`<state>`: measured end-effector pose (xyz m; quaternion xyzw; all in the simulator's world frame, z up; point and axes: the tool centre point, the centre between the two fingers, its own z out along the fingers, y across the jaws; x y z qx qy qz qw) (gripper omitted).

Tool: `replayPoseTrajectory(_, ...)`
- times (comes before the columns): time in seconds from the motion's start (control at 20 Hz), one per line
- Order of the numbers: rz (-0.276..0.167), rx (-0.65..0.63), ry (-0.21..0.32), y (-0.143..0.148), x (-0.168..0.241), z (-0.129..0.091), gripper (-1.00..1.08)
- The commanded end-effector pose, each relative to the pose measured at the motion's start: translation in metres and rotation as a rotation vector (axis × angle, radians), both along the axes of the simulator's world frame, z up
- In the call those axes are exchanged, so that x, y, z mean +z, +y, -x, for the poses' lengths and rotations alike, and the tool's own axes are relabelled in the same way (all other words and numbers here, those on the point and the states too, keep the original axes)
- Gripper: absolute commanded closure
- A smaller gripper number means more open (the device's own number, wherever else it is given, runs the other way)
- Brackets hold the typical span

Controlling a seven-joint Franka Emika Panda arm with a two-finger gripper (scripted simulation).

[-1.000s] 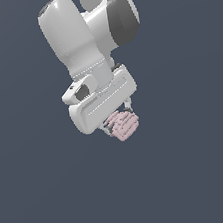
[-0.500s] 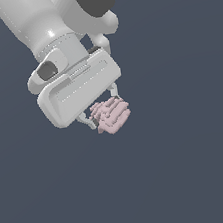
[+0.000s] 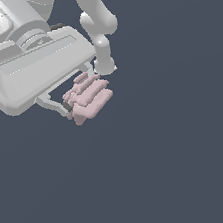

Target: Pick up the object and move it to a goal position.

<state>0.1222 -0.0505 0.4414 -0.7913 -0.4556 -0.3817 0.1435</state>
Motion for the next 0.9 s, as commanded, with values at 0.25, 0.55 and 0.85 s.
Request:
replayPoseTrajectory(0.25,-0.039,0.076,-0.067,-0.022,0.037,-0.005,1.08)
replayPoseTrajectory(0.55,-0.055,0.105,-0.092,-0.03,0.051,-0.007,1.08)
replayPoseTrajectory(0.85,-0.059,0.112,-0.096,-0.032,0.054,-0.008,1.08)
